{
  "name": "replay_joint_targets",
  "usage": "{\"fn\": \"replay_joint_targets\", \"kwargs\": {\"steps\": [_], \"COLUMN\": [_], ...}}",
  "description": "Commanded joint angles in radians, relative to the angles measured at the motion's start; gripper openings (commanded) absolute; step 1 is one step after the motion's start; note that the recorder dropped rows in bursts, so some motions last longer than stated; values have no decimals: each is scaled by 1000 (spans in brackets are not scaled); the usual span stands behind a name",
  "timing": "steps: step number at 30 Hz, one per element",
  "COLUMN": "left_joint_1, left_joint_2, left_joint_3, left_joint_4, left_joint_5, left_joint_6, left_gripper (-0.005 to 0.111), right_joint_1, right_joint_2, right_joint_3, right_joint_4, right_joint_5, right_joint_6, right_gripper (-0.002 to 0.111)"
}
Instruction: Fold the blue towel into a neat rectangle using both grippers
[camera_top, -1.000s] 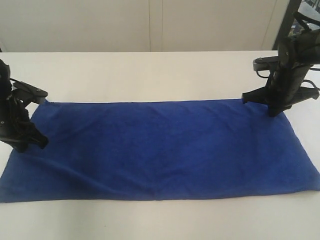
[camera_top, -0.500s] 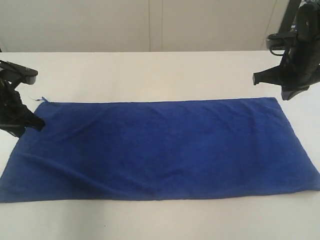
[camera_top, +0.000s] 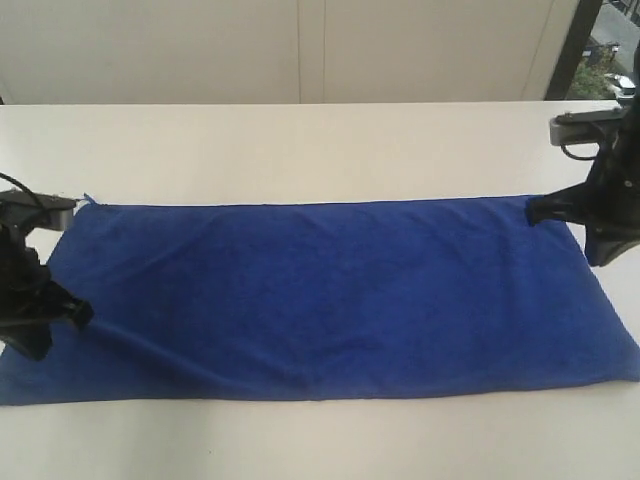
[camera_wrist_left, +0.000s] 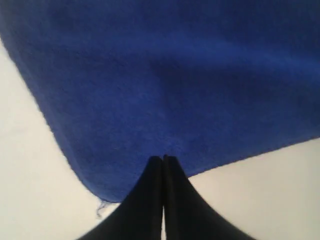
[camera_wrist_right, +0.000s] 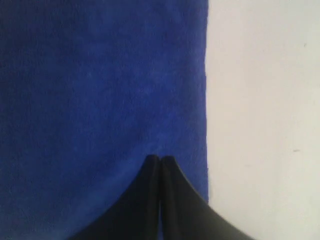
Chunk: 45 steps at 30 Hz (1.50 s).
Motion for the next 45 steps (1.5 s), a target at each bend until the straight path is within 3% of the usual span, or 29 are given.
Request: {"fn": "replay_joint_targets", "kwargs": {"steps": [1,18,31,45], "left_joint_1": [-35,-35,-35,-35], "left_joint_2": [-13,0,30,30], "left_joint_3": [76,189,189,189], "left_joint_4": [-18,-8,35,52], "left_joint_5": [-70,-300,-191,-195], "left_joint_6": [-5,0,0,0], "left_gripper": [0,0,0,0], "right_joint_1": [-5,-5,-5,-5], "right_joint_2": [-47,-47,4,7], "right_joint_3": [105,299,323,323], "right_joint_4": [39,65,65,52], "right_joint_5": [-31,-138,-159,-92], "right_joint_6": [-16,-32,-32,-32], "right_gripper": [0,0,0,0]}}
